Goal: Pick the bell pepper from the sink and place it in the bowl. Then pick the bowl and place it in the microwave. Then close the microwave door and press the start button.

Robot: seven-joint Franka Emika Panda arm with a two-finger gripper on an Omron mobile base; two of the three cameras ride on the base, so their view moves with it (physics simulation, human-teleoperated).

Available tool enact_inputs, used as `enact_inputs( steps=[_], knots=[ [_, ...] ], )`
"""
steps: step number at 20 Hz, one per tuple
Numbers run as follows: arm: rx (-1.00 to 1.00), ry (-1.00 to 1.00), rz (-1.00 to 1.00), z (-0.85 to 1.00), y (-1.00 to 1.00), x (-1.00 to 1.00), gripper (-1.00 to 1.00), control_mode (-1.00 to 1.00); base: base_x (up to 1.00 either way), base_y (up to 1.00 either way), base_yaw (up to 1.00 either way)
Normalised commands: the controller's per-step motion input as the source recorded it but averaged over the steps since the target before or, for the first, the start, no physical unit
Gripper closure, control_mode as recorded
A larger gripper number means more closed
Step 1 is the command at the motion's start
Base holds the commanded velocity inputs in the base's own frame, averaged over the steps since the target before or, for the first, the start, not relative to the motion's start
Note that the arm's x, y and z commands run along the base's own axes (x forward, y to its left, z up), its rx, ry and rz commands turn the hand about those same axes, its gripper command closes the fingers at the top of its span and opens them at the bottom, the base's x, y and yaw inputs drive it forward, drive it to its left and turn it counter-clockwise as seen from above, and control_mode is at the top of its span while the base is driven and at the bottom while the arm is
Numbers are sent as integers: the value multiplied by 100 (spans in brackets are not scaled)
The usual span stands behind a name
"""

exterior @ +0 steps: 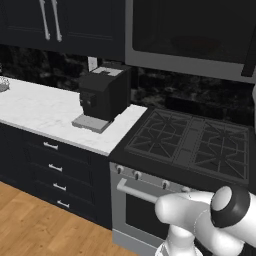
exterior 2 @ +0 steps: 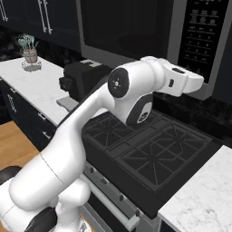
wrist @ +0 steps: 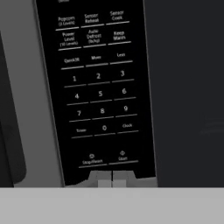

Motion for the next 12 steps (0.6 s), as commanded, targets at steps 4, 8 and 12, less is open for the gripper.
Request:
enact_inputs(
  steps=[4, 8, 12],
  knots=[
    [0, 0, 0, -9, -21, 18, 100, -100, 0, 0, 0],
    [0, 1, 0, -7, -9, 24, 100, -100, 0, 0, 0],
    [0, 2, 1, -18, -6, 25, 100, -100, 0, 0, 0]
  ],
)
